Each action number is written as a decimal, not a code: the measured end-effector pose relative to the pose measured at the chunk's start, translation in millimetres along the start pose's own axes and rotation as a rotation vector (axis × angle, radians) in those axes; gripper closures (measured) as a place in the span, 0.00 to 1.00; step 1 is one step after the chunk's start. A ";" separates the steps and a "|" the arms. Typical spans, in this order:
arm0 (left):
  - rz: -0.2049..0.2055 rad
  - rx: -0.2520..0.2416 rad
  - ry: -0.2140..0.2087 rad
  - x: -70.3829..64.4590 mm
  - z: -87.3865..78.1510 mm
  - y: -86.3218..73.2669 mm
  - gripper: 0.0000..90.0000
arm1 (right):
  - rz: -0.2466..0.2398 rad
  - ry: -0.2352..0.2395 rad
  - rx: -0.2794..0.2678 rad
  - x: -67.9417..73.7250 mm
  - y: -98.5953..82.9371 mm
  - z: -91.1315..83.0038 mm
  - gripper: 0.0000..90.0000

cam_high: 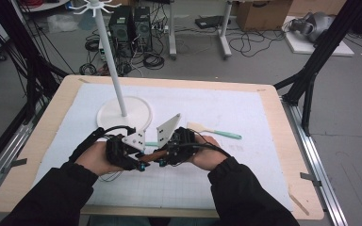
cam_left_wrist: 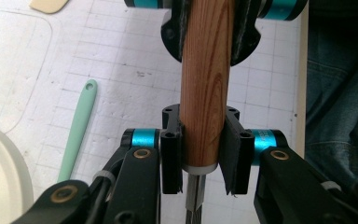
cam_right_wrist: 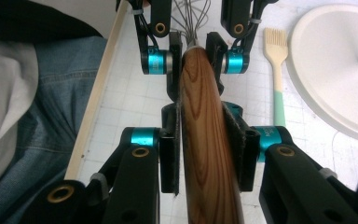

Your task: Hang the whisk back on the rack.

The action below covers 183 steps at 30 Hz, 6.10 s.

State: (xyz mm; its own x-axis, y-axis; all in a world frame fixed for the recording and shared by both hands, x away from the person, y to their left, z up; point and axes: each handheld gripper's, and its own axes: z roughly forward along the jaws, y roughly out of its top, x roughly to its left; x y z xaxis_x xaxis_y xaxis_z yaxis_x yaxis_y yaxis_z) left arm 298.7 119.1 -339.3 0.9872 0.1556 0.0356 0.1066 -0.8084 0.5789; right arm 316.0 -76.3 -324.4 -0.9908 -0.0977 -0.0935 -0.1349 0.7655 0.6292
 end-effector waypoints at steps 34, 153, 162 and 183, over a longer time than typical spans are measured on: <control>0.001 -0.066 0.031 -0.6 -9.1 9.7 0.80 | 0.022 -0.014 -0.049 -2.5 5.5 -18.3 0.80; -0.342 -0.645 0.181 100.1 -145.4 -19.7 0.81 | 0.563 -0.356 -0.325 14.7 -180.3 -73.7 0.24; -0.345 -0.687 0.187 110.2 -161.8 -14.1 0.81 | 0.565 -0.363 -0.333 14.4 -180.8 -74.8 0.24; -0.381 -0.770 0.192 131.0 -188.6 -7.2 0.81 | 0.554 -0.360 -0.339 13.9 -181.0 -74.6 0.24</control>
State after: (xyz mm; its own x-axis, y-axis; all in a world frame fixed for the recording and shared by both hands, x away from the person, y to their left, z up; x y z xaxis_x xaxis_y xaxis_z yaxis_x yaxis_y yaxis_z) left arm 404.8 252.4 -185.1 0.8562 0.4858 -0.1760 0.2467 -0.0851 0.9654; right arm 325.9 -263.6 -382.0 -0.8579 0.5047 0.0964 0.3305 0.3985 0.8556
